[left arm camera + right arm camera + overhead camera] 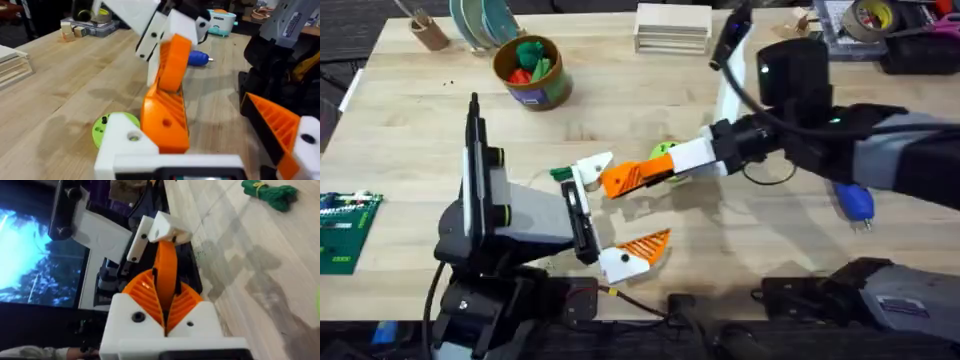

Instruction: Pick up the gripper from the table and insert it into the empty holder that is missing its gripper. Then pick up a screw, insert it into the mounting hole, and use the screwdriver to tighten it. Finally, clean up the table by picking up the vegetable and placing it into the bucket.

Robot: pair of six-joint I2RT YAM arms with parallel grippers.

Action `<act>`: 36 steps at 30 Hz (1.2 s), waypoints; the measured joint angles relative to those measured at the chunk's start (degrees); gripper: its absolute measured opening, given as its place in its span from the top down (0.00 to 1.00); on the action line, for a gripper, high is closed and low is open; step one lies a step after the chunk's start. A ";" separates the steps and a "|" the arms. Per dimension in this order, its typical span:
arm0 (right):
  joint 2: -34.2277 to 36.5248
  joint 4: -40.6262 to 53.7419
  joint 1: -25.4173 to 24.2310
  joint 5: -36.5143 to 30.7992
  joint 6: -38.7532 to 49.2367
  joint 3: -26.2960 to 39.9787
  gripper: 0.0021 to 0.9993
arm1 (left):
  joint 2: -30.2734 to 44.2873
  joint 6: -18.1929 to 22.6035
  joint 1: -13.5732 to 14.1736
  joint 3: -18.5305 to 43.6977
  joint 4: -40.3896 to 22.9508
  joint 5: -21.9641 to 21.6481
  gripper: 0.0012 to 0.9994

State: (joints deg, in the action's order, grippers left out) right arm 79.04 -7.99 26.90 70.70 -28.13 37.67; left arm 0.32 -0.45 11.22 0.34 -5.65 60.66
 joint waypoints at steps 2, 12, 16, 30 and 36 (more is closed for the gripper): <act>1.43 -2.53 0.63 0.58 -1.36 -0.04 0.99 | 0.00 -0.03 -0.04 0.00 0.02 -0.31 0.01; 5.79 -14.57 0.63 2.18 -11.18 -0.37 0.99 | 0.00 0.00 -0.37 0.00 0.28 -2.44 0.01; 7.81 -19.64 0.65 2.10 -17.42 -0.46 0.99 | -0.02 0.00 -0.59 0.00 0.33 -3.34 0.01; 14.21 -34.35 2.72 -1.89 -33.21 -0.46 0.99 | 0.00 -0.53 -0.66 0.02 0.31 -3.42 0.01; 14.19 -35.55 5.58 -7.72 -34.72 -0.46 0.99 | 0.00 -1.57 -1.07 0.02 0.46 -5.10 0.01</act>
State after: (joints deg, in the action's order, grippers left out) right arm 93.23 -43.54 32.48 62.98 -62.85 37.21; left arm 0.32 -2.02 10.15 0.36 -5.19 55.56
